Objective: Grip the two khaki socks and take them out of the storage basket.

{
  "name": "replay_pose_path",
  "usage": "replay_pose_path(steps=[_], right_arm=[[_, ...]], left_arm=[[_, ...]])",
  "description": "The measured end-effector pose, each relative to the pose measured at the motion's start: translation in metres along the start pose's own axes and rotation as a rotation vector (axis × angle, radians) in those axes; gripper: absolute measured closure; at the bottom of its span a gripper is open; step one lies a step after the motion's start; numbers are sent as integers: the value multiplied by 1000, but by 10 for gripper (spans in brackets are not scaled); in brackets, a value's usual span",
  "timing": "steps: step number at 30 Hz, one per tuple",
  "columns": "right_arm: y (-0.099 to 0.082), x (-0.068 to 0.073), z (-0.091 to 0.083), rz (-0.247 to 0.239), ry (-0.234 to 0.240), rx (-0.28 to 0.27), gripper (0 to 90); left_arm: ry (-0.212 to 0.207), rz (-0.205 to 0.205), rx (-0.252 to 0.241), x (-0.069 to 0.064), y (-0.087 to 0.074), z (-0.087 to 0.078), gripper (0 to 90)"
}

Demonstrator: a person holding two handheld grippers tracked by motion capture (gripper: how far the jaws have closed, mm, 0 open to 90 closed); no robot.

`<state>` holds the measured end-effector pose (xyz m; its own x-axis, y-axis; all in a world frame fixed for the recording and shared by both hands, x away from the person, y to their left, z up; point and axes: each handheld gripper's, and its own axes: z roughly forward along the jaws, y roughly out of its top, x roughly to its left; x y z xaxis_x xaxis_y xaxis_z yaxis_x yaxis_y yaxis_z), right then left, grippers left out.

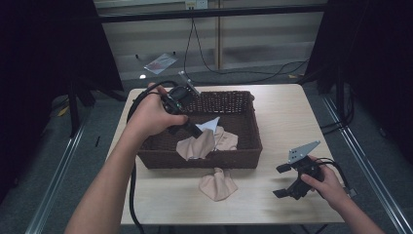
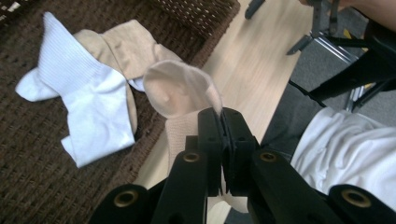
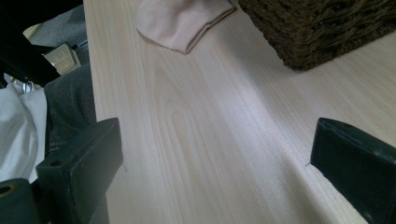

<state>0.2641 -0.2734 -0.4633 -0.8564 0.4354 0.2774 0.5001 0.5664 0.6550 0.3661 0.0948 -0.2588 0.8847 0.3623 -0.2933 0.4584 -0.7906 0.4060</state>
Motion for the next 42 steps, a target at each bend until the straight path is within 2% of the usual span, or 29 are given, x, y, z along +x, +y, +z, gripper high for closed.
replay_pose_path(steps=[5, 7, 8, 23, 24, 26, 42], right_arm=[[0, 0, 0, -5, 2, 0, 16], [0, 1, -1, 1, 3, 3, 16], [0, 1, -1, 1, -1, 5, 16], [0, 1, -1, 4, -2, 5, 16], [0, 1, -1, 2, -2, 5, 16], [0, 1, -1, 3, -1, 4, 16], [0, 1, 0, 4, 4, 5, 16]], left_arm=[[-15, -2, 0, -3, -3, 1, 876], [-34, 2, -3, -4, -6, 5, 876], [-34, 14, 2, -4, -7, 7, 876], [-28, 53, 26, -14, -19, 26, 876], [-31, 41, 29, -16, -20, 28, 876], [-31, 55, 43, -16, -21, 32, 875], [-59, 74, 54, -17, -27, 69, 870]])
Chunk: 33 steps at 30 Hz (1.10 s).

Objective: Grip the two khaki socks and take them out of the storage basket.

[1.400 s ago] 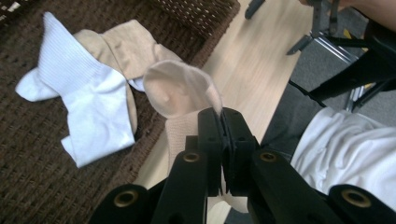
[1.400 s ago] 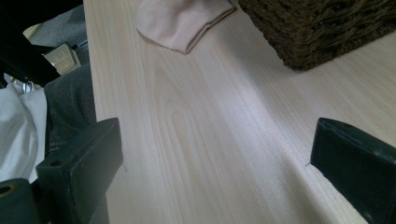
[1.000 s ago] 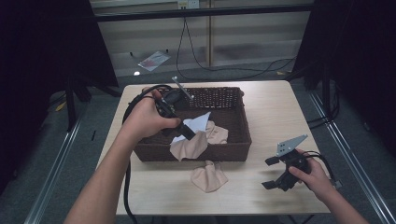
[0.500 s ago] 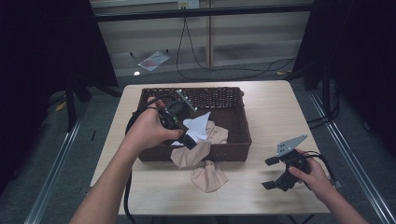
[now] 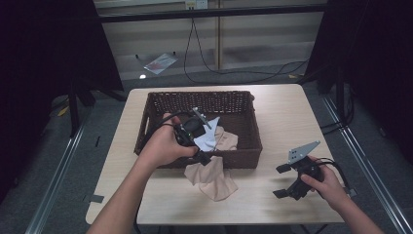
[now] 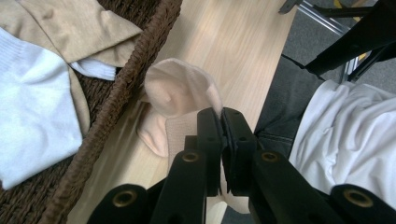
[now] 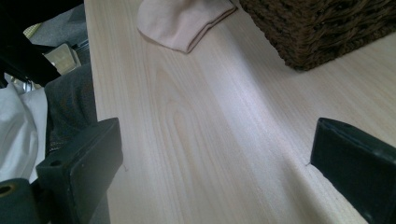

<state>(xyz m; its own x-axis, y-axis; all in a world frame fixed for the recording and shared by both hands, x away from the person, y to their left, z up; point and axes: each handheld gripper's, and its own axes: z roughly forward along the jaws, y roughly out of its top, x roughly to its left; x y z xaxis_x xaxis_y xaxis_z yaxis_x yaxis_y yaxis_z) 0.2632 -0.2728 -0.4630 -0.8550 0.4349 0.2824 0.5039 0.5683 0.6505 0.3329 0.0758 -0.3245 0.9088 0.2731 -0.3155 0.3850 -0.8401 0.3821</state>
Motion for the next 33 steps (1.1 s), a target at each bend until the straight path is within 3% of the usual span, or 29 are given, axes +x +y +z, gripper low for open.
replay_pose_path(steps=[11, 18, 25, 33], right_arm=[[0, 0, 0, -2, 1, 1, 16], [0, 0, 0, 2, -1, 5, 16], [0, 0, 0, 0, -2, 5, 16], [0, 0, 0, -2, -2, 4, 16]], left_arm=[[-25, -6, 7, 8, -5, 26, 863], [-10, -12, -1, 11, -10, 36, 856], [23, -26, -1, 14, -13, 39, 551], [55, -30, -45, 12, -19, 45, 250]])
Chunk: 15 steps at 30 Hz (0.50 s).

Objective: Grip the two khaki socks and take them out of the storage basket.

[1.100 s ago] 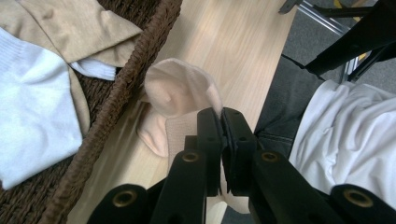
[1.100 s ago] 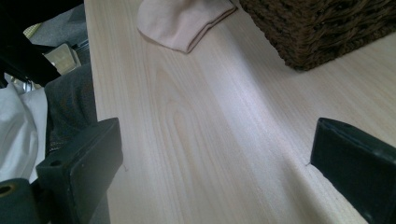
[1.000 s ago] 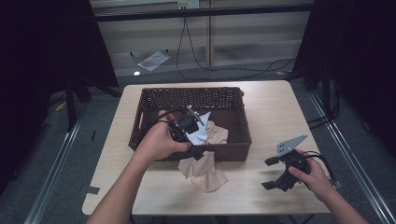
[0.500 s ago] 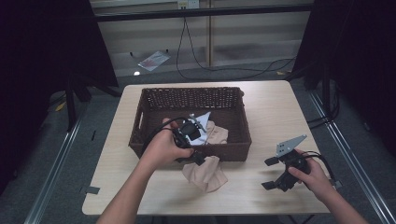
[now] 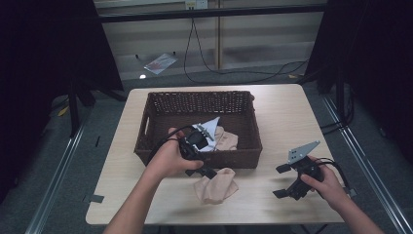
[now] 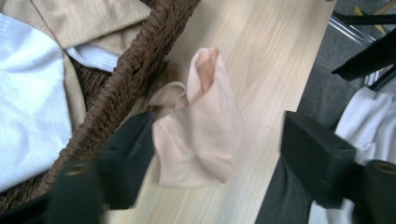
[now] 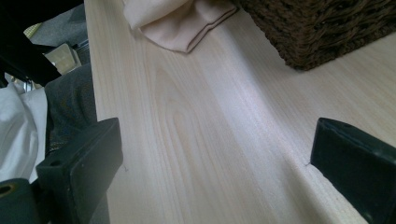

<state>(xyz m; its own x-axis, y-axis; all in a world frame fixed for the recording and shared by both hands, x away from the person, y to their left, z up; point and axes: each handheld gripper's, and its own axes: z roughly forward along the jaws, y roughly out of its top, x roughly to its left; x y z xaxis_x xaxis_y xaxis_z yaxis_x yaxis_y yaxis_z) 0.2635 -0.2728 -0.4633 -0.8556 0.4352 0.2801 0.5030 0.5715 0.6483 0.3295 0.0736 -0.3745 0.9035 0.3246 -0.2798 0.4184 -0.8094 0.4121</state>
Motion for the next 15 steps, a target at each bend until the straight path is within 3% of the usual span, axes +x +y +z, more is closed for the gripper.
replay_pose_path(steps=[5, 11, 12, 15], right_arm=[[-1, 0, 0, -2, -1, 1, 16], [-1, 1, -2, -1, -5, -4, 16], [-1, 1, -1, 3, -5, 0, 16], [-1, 1, -1, -1, -5, 2, 16]], left_arm=[[22, 9, -40, 0, -5, 3, 150], [42, 31, -72, -1, -11, 6, 112], [49, 54, -79, -1, -13, 7, 99], [50, 52, -89, -3, -18, 8, 89]])
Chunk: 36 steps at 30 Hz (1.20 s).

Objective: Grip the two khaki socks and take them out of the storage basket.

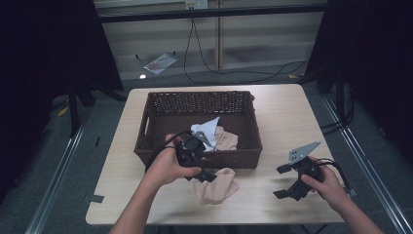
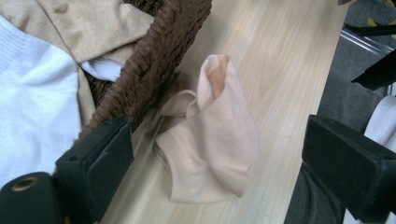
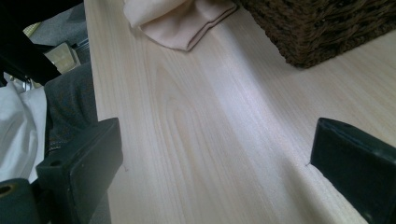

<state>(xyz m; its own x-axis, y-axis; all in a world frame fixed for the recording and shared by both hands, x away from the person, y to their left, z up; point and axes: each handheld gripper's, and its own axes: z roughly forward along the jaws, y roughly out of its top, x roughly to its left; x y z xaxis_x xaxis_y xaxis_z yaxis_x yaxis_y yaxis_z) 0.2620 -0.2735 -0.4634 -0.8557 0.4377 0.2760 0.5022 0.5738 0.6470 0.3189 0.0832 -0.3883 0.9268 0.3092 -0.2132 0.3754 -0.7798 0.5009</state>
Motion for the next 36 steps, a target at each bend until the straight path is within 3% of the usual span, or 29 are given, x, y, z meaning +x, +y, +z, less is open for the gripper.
replay_pose_path(steps=[8, 10, 22, 36], right_arm=[[0, 0, 0, 4, 1, 0, 16], [0, 0, -1, 5, -1, -2, 16], [0, 0, 0, 1, 0, -1, 16], [0, 0, 0, 1, 2, -1, 16]], left_arm=[[7, -4, -49, -1, -17, 5, 65], [-3, 27, -71, 0, -21, 6, 49], [-12, 53, -90, 4, -41, 11, 51], [-22, 41, -103, 10, -65, 22, 50]])
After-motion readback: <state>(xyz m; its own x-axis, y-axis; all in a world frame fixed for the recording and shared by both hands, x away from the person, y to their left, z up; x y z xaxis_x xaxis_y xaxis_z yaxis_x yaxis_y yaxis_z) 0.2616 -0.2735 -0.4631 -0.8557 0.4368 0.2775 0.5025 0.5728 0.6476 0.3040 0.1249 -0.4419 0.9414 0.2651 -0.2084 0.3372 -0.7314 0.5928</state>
